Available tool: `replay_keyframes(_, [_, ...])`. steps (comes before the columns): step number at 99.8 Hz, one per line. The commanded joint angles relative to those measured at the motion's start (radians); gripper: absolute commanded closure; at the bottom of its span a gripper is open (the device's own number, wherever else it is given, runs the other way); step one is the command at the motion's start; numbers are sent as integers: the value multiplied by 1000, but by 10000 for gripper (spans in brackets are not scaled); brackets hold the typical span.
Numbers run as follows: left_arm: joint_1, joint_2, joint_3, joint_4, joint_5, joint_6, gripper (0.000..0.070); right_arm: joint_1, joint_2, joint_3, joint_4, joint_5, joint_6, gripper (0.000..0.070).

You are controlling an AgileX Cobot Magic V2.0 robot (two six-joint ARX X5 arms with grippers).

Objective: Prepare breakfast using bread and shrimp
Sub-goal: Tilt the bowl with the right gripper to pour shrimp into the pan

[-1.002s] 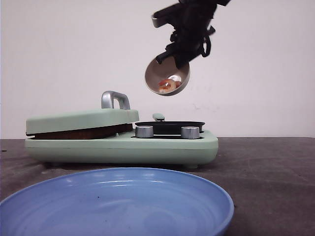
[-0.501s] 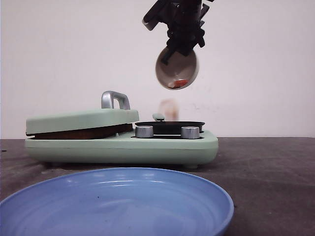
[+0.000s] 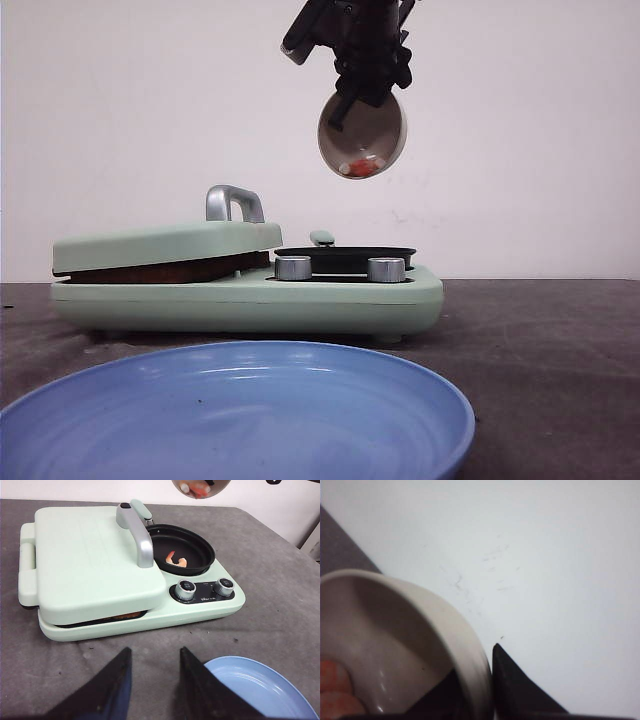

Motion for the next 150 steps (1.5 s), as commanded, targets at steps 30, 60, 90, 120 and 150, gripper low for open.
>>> replay_keyframes(30, [-3, -9, 3, 10, -2, 13, 590, 16, 10, 27, 103, 48, -104, 700])
replay_keyframes(60, [-3, -24, 3, 10, -2, 13, 590, 22, 10, 27, 106, 74, -134, 700])
replay_keyframes(90, [-3, -34, 3, 8, -2, 13, 590, 41, 10, 27, 82, 74, -121, 700])
replay_keyframes(120, [-3, -41, 3, 9, -2, 13, 591, 41, 10, 27, 101, 86, -181, 700])
replay_keyframes(150, [-3, -56, 3, 23, -3, 13, 591, 50, 10, 27, 172, 127, -286, 700])
